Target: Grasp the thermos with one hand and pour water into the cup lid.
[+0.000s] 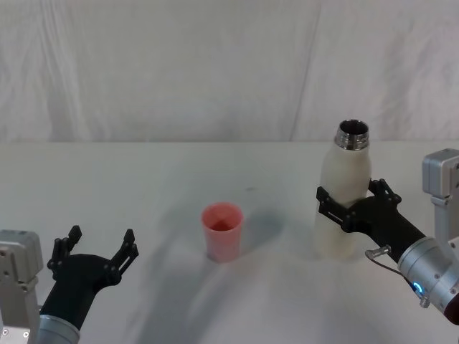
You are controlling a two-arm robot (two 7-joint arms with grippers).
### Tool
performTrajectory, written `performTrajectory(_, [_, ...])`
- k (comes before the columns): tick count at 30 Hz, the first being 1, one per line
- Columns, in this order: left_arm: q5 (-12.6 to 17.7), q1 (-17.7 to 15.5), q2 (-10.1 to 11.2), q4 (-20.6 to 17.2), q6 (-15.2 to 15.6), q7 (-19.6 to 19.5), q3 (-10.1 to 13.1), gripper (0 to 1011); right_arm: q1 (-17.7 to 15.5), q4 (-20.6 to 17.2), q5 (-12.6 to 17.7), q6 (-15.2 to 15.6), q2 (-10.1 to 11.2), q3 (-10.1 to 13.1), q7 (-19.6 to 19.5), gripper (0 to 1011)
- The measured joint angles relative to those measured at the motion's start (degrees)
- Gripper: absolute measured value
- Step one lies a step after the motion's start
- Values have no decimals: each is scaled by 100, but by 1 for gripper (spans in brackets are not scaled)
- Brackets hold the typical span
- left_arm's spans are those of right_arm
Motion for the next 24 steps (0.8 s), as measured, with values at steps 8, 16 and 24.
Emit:
performTrajectory(8, [0,0,0,0,0,0,0,1001,148,224,-97,-89,2,-31,41,957])
performTrajectory(16, [0,0,0,0,0,0,0,1001,253,434,-207,-142,-43,-5,-1,957])
performTrajectory(24, [0,0,0,0,0,0,0,1001,291,538,-261,-142,-111,82,-93,957])
